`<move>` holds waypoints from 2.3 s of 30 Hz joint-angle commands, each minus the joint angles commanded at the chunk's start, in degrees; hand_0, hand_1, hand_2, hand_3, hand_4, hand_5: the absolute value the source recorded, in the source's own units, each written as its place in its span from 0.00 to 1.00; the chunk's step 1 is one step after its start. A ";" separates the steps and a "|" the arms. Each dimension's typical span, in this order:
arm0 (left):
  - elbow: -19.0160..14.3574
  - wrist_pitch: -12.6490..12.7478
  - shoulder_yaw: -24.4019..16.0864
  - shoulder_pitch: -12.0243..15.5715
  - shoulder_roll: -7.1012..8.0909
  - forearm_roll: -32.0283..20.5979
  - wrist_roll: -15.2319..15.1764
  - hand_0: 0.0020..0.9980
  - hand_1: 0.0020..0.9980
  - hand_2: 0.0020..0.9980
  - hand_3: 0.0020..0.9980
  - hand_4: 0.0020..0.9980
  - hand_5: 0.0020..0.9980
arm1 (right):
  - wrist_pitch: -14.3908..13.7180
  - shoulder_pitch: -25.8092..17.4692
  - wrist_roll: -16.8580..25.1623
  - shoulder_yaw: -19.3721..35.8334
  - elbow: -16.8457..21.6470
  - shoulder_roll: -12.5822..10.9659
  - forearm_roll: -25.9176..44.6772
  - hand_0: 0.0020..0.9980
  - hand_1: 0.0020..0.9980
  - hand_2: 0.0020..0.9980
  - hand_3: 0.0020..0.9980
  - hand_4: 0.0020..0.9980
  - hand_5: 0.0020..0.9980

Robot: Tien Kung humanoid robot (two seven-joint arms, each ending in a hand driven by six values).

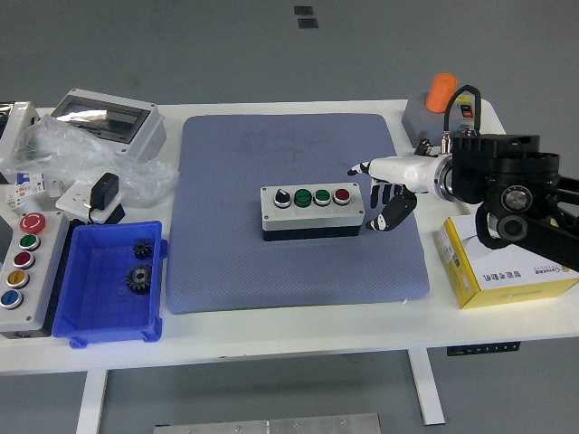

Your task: Pick up the button,place it on the desk,press the button,press the button

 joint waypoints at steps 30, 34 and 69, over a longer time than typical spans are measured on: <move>0.00 -0.25 -0.05 -0.22 0.01 0.11 0.11 0.65 0.66 0.53 0.61 0.56 0.18 | -2.07 0.34 0.00 -7.06 -7.91 5.25 2.85 0.35 0.37 0.27 1.00 0.18 0.00; 0.00 -0.21 0.08 -0.21 0.00 -0.03 0.02 0.65 0.66 0.53 0.61 0.56 0.18 | -1.65 0.53 0.00 -8.28 -7.92 5.33 3.23 0.35 0.37 0.27 1.00 0.18 0.00; 0.00 -0.07 1.40 -0.51 -1.12 -0.37 0.05 0.64 0.66 0.53 0.61 0.56 0.19 | -42.45 -40.67 37.01 47.99 -5.72 14.21 -0.13 0.67 0.68 0.70 0.78 0.77 0.43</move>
